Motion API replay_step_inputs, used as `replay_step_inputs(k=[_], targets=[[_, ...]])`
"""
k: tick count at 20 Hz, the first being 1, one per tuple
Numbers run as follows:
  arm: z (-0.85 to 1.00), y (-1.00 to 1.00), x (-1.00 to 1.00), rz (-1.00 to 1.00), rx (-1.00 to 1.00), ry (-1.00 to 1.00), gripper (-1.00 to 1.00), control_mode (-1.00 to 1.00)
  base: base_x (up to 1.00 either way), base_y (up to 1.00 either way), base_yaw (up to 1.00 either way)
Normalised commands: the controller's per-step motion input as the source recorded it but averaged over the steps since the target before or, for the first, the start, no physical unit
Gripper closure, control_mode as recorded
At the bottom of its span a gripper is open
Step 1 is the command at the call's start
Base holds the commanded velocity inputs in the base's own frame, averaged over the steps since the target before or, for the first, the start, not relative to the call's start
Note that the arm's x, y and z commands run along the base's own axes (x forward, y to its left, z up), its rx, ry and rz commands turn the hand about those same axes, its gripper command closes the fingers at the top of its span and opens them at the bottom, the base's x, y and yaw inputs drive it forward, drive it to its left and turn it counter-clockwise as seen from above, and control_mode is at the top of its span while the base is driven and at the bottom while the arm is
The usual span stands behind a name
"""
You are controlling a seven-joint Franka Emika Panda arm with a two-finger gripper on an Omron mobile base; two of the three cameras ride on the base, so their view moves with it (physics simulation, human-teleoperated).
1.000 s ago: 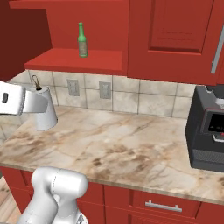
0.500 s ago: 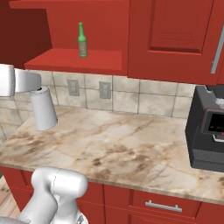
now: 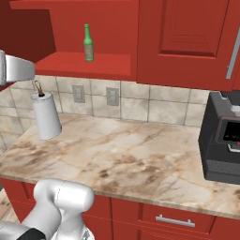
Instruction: Get the candle and the beer from the cabinet and move them to the dining counter.
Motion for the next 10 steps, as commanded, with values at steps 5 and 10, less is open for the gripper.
replay_step_inputs(k=[5, 10], targets=[[0.14, 0.04, 0.46, 0.01, 0.03, -0.02, -1.0, -1.0, 0.0, 0.0, 0.0], [0.06, 0.0, 0.62, 0.0, 0.01, 0.0, -1.0, -1.0, 0.0, 0.0, 0.0]])
